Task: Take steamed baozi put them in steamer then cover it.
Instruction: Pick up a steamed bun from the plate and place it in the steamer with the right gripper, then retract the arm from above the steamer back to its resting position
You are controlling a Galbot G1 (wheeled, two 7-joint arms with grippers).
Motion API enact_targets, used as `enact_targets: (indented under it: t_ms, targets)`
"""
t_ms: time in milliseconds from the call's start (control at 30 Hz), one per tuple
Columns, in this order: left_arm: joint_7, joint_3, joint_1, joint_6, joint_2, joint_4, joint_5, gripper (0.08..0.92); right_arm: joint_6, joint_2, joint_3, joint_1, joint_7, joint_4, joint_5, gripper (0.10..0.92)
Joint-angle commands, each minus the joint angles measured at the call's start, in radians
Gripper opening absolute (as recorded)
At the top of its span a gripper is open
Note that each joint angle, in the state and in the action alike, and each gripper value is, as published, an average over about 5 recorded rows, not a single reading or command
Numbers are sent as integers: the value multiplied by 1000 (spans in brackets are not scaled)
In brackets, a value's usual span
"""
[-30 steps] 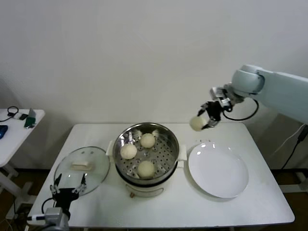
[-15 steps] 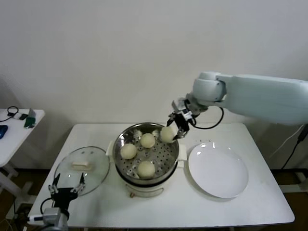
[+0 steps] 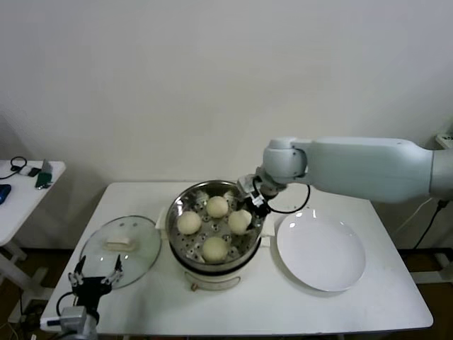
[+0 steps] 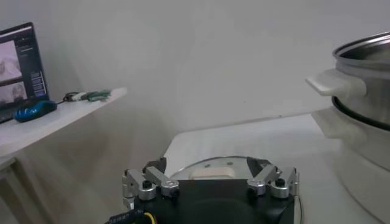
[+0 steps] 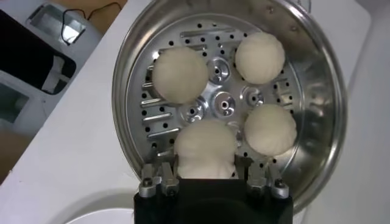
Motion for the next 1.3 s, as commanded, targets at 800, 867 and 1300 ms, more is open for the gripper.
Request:
enact_targets:
  t_ms: [800, 867, 1300]
  targets:
    - [1, -2, -8, 12, 8, -7, -2, 823, 27, -99, 114, 92, -24, -59, 358, 823]
    - [1, -1, -10, 17, 9, -9, -3, 823, -4, -136, 198, 59, 75, -64, 472, 823]
    - [-8, 25, -42, -16, 23, 11, 27, 823, -10, -407, 1019, -672, 852, 76, 491, 823]
